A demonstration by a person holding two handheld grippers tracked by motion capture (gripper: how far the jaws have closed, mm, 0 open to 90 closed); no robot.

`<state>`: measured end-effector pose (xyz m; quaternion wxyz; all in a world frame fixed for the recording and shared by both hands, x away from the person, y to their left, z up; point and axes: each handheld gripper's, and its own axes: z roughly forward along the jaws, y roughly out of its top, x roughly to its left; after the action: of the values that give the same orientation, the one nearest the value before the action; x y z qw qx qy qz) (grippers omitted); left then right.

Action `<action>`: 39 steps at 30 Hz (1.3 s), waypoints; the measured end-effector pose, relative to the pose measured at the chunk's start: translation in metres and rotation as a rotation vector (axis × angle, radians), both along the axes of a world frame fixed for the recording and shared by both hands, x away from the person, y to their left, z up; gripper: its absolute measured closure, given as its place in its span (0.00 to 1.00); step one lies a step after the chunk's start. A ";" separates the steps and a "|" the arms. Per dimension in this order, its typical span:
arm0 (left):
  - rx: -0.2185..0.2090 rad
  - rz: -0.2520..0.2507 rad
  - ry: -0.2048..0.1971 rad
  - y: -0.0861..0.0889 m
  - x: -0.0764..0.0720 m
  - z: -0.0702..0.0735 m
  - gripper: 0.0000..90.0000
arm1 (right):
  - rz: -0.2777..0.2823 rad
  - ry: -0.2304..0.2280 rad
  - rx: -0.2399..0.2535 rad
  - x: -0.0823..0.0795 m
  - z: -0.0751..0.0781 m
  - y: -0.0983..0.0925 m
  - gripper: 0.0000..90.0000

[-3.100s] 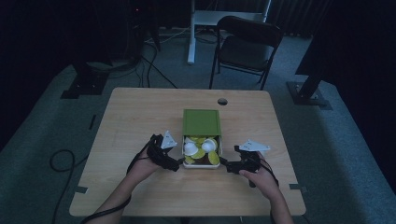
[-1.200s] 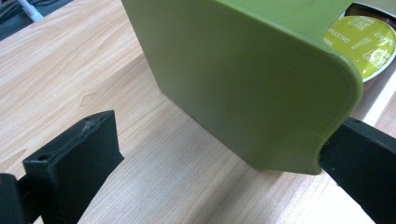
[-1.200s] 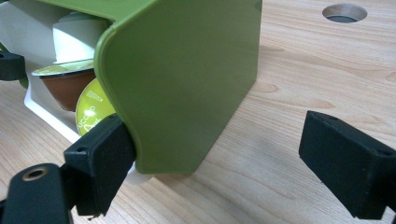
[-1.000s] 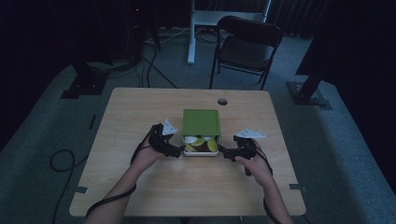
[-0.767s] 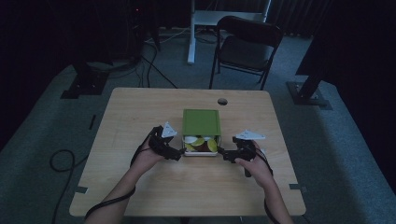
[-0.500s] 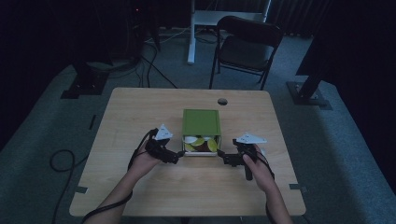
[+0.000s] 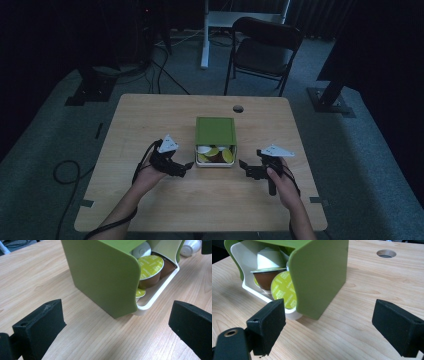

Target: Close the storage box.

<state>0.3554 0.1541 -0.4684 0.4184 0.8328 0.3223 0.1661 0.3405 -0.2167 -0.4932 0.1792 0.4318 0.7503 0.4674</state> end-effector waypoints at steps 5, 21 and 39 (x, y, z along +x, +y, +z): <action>-0.004 0.005 0.006 0.011 -0.003 0.001 0.00 | -0.004 -0.009 -0.014 -0.005 0.000 -0.006 0.12; 0.000 0.060 0.025 0.056 -0.014 -0.013 0.00 | -0.056 -0.006 -0.028 -0.022 -0.003 -0.037 0.12; -0.011 0.109 0.068 0.107 -0.034 -0.043 0.00 | -0.129 0.009 -0.056 -0.039 -0.017 -0.075 0.12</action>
<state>0.3216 0.2611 -0.5110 0.4022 0.8168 0.3821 0.1585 0.3013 -0.2922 -0.5102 0.2176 0.4764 0.7345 0.4315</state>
